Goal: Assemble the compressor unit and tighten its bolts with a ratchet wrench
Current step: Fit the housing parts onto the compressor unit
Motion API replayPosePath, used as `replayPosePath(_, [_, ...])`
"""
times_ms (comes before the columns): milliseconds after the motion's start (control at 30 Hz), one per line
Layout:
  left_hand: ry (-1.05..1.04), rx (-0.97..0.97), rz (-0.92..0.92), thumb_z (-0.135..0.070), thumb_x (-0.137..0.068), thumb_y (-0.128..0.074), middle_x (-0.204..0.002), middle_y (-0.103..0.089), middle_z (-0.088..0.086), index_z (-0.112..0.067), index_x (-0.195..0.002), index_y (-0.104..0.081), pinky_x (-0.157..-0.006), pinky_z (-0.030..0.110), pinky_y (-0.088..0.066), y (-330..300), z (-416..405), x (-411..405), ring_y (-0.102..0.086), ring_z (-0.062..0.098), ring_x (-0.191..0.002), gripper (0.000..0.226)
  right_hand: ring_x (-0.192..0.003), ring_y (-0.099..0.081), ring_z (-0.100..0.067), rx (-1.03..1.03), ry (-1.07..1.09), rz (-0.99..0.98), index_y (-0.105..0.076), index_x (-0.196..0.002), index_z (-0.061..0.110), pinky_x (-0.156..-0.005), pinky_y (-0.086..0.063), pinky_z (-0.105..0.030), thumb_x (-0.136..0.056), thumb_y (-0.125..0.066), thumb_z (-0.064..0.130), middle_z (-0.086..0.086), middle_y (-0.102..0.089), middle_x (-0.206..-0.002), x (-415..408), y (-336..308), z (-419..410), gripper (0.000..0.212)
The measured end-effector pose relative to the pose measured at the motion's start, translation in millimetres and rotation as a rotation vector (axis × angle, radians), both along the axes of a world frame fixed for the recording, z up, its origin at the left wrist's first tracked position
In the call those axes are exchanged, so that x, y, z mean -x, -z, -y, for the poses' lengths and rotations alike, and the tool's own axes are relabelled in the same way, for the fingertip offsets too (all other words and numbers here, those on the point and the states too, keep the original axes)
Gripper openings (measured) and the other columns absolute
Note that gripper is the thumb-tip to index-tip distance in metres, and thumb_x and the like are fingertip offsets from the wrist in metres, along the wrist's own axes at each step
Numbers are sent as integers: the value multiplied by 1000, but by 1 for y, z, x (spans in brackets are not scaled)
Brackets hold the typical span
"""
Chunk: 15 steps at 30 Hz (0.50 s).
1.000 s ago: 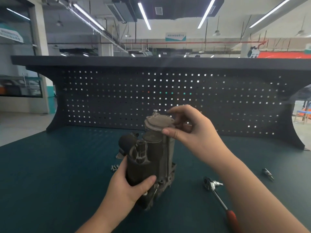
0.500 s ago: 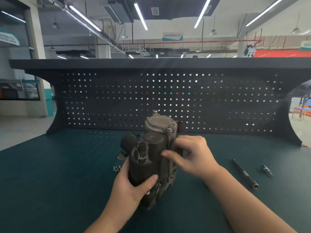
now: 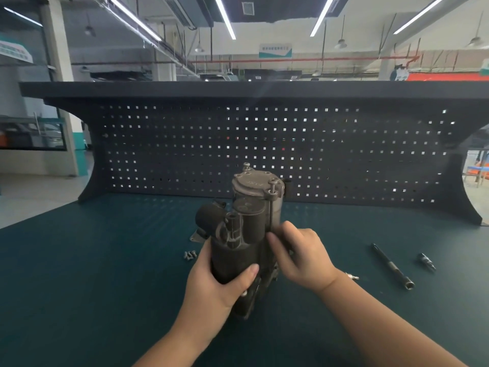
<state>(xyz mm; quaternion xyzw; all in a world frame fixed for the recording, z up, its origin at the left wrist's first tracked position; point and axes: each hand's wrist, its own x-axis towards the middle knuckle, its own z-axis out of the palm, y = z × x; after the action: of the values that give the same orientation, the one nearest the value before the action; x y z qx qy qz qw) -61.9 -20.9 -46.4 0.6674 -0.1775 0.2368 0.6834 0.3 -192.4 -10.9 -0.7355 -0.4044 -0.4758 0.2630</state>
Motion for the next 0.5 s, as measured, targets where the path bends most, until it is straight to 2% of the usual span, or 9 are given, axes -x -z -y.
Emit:
replayPosePath(67, [0, -3, 3, -39, -60, -81, -105, -74, -12, -26, -114, -63, -75, 10, -51, -1, 0, 0, -69, 3, -98, 58, -38, -36, -25, -4, 28, -10, -49, -66, -1, -35, -26, -27, -89, -48, 20, -7, -42, -44, 0, 2, 0, 30])
replayPosePath(133, [-3, -12, 0, -39, -61, -81, -106, -74, -13, -27, -114, -63, -76, 9, -51, -1, -1, 0, -69, 2, -98, 57, -36, -40, -28, -12, 49, -14, -51, -65, -4, -33, -29, -30, -89, -47, 21, -7, -44, -44, 0, 3, -2, 35])
replayPosePath(300, [-26, -19, -2, -38, -60, -81, -104, -75, -12, -26, -111, -64, -75, 10, -51, -2, 0, 1, -69, 4, -97, 55, -35, -41, -29, -10, 69, 21, -48, -63, -1, -32, -29, -28, -88, -47, 21, -7, -44, -43, 0, 6, -7, 34])
replayPosePath(500, [-35, -41, -1, -21, -67, -80, -104, -74, -13, -23, -113, -63, -74, 9, -51, -1, -1, 1, -69, 2, -97, 48, -35, -43, -30, 5, 109, 65, -50, -62, -2, -32, -32, -27, -93, -44, 24, -7, -45, -44, -2, 5, -7, 40])
